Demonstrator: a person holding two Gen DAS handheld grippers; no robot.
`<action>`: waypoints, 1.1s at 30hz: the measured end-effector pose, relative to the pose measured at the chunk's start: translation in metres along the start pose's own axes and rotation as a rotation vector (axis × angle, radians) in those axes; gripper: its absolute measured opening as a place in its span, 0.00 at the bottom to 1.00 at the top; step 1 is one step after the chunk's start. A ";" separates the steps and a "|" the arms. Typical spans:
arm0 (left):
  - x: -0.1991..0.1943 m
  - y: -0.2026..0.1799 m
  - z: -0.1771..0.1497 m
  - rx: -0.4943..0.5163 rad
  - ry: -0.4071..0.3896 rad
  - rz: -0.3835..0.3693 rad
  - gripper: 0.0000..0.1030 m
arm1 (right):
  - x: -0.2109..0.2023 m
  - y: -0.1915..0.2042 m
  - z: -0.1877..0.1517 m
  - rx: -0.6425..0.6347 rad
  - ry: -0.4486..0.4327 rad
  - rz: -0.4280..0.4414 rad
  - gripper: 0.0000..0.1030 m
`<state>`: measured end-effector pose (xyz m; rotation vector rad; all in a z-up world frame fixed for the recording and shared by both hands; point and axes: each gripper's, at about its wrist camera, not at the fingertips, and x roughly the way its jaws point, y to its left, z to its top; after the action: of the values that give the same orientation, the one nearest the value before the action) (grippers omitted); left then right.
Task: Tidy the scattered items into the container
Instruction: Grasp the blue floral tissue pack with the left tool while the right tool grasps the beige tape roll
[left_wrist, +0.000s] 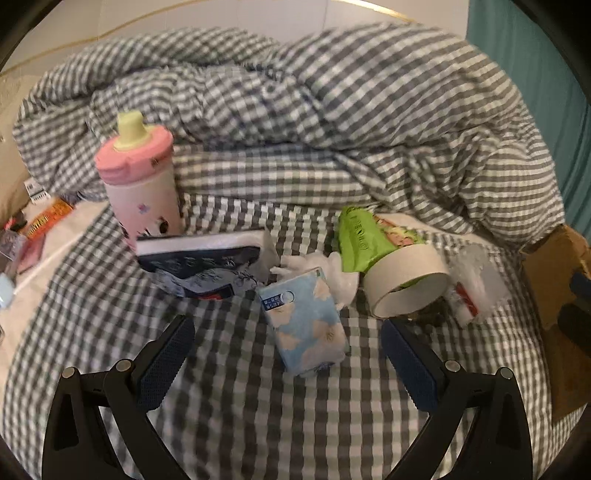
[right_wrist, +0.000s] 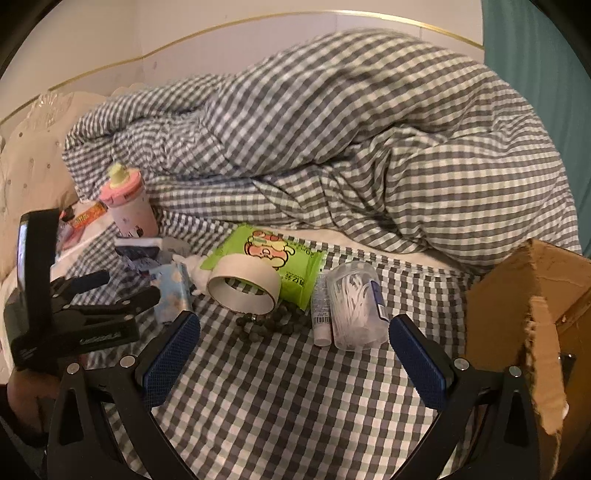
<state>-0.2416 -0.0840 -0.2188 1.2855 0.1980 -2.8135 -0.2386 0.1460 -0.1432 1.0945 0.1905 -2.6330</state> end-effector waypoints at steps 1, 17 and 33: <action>0.007 -0.001 0.000 -0.001 0.010 0.001 0.97 | 0.004 0.000 -0.001 -0.004 0.004 -0.001 1.00; 0.068 -0.002 -0.011 0.005 0.095 0.011 0.60 | 0.035 -0.001 -0.012 -0.009 0.063 0.007 1.00; -0.004 0.043 -0.003 -0.071 -0.021 0.033 0.55 | 0.075 0.032 0.019 0.050 0.093 0.111 1.00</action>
<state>-0.2328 -0.1262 -0.2221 1.2324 0.2703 -2.7645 -0.2916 0.0958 -0.1836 1.2086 0.0813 -2.5040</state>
